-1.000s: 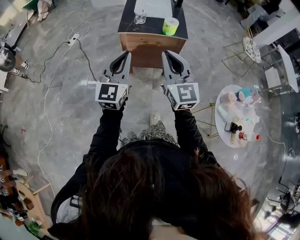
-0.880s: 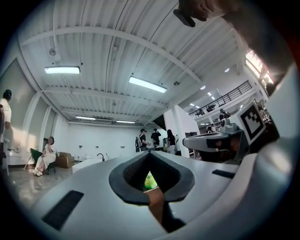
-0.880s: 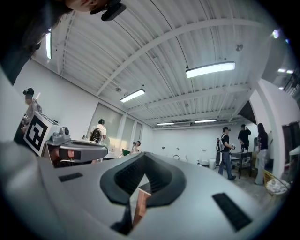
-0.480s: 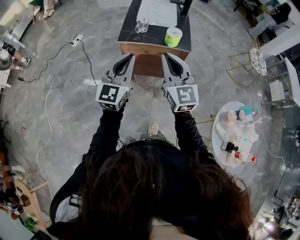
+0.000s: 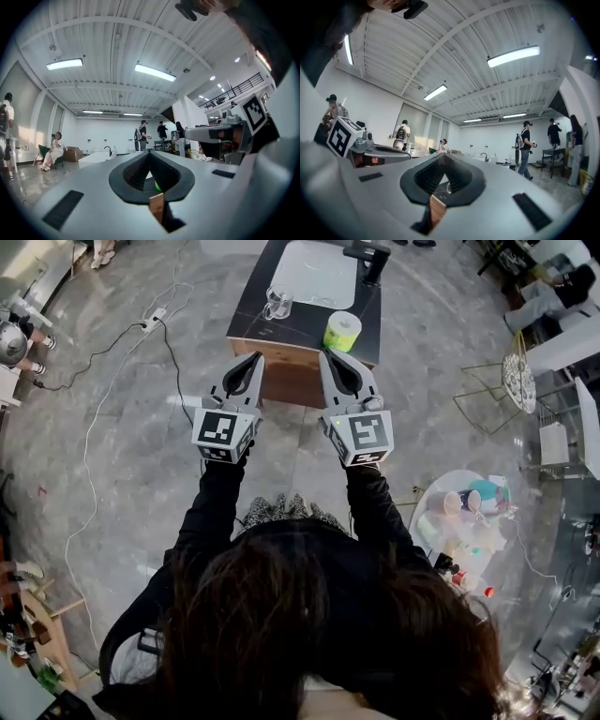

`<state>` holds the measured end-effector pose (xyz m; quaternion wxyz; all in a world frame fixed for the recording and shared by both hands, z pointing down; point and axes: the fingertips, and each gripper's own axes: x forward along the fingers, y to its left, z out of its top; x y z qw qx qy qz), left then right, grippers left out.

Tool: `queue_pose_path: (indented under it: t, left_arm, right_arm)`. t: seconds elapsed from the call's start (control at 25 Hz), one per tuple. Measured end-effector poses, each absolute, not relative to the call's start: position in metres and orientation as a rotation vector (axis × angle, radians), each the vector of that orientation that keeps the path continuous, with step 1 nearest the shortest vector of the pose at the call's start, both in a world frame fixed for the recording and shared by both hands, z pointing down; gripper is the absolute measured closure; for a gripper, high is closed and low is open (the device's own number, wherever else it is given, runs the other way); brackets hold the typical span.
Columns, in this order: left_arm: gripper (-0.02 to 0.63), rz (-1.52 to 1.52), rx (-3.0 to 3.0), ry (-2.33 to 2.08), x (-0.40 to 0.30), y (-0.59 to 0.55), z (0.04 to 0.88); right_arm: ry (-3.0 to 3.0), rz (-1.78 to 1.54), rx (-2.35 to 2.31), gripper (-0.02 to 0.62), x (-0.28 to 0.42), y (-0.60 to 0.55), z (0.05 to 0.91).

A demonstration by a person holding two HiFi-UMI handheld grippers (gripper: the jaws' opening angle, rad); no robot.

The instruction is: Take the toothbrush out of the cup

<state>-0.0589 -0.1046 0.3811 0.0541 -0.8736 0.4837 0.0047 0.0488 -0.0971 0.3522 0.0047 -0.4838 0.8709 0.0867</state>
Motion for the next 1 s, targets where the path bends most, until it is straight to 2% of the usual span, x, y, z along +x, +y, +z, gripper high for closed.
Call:
queue_pose_path:
  t: [0.48,1.0]
  left_arm:
    - [0.598,0.015,-2.631,1.527,-0.056,-0.142,0.387]
    - [0.598,-0.038,-2.721,1.374,-0.061,-0.211,0.405]
  right_arm:
    - [2.752,0.222,-1.454,0.591,0.05,-0.132,0.359]
    - [2.697,0.226,-1.548,0.591,0.03,-0.203,0.352]
